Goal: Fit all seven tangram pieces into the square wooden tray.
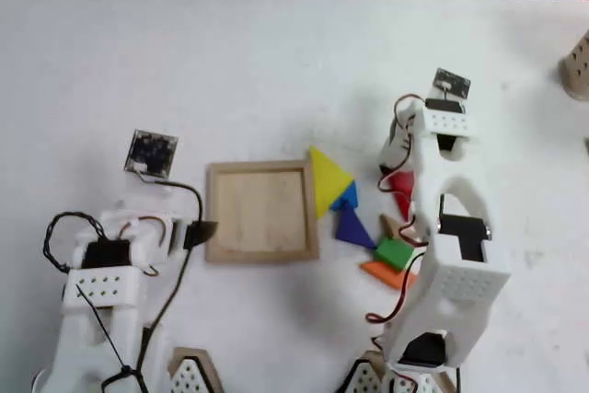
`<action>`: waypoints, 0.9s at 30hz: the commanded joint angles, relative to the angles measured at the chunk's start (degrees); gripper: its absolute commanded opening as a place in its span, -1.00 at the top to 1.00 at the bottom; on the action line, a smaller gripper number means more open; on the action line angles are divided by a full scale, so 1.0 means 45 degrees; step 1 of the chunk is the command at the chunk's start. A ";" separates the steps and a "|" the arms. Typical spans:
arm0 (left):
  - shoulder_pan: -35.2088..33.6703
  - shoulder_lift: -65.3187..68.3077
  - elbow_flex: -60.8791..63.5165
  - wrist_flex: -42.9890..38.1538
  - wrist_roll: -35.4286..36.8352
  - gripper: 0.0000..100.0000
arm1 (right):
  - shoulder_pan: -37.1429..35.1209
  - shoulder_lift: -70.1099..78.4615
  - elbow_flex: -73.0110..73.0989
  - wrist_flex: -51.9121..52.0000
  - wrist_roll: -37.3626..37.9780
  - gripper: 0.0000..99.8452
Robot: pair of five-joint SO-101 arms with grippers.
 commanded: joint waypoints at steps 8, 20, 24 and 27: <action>0.0068 -0.0068 -0.0098 0.0059 -0.0137 0.22 | 0.0303 -0.0479 -0.0547 0.0244 0.0176 0.87; 0.0068 -0.0068 -0.0098 0.0059 -0.0137 0.22 | 0.0147 -0.1201 -0.0899 0.0850 0.0195 0.87; 0.0068 -0.0068 -0.0098 0.0059 -0.0137 0.22 | -0.0205 -0.1241 -0.0899 0.0889 0.0195 0.87; 0.0068 -0.0068 -0.0098 0.0059 -0.0137 0.22 | -0.0440 -0.1338 -0.0899 0.0928 0.0215 0.87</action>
